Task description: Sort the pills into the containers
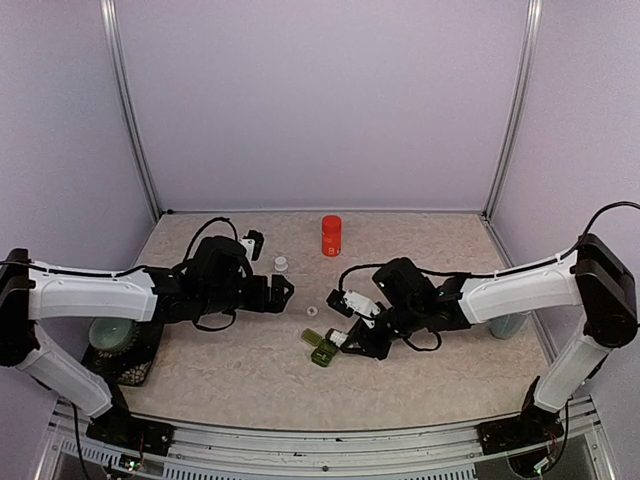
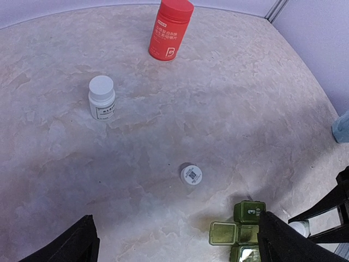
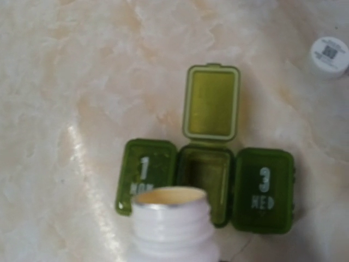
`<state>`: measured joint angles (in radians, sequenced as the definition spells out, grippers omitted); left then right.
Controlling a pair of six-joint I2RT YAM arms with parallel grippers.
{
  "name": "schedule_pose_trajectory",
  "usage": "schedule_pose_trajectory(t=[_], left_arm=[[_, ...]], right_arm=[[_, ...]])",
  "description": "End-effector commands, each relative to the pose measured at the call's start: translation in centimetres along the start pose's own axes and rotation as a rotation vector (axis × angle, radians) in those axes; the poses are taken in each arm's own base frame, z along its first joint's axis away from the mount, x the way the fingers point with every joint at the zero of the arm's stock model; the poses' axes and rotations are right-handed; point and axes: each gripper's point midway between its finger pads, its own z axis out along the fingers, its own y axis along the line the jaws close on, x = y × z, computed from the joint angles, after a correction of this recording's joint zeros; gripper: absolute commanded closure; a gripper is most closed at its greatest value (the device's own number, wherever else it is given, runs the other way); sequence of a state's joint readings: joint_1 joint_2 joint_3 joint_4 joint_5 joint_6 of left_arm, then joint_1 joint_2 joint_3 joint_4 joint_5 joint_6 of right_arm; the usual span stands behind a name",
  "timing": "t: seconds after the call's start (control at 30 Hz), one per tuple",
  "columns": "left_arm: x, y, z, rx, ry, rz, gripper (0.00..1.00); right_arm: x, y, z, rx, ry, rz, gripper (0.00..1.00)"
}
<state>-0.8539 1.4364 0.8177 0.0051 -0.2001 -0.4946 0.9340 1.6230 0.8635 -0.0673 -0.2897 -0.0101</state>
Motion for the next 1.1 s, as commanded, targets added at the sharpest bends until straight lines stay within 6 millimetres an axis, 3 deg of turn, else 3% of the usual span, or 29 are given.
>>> schedule_pose_trajectory(t=[0.0,0.6,1.07], left_arm=[[-0.4,0.6,-0.9,-0.015,-0.022,-0.017,0.01],[0.5,1.8,-1.9,-0.040,-0.025,-0.028,0.01],[0.5,1.9,-1.8,-0.047,-0.030,-0.031,0.01]], right_arm=[[0.6,-0.2,0.6,0.022,0.079,-0.011,0.83],[0.7,-1.0,1.5,0.064,0.230,-0.038,0.83],[0.9,-0.1,2.0,0.063,0.297,-0.059,0.83]])
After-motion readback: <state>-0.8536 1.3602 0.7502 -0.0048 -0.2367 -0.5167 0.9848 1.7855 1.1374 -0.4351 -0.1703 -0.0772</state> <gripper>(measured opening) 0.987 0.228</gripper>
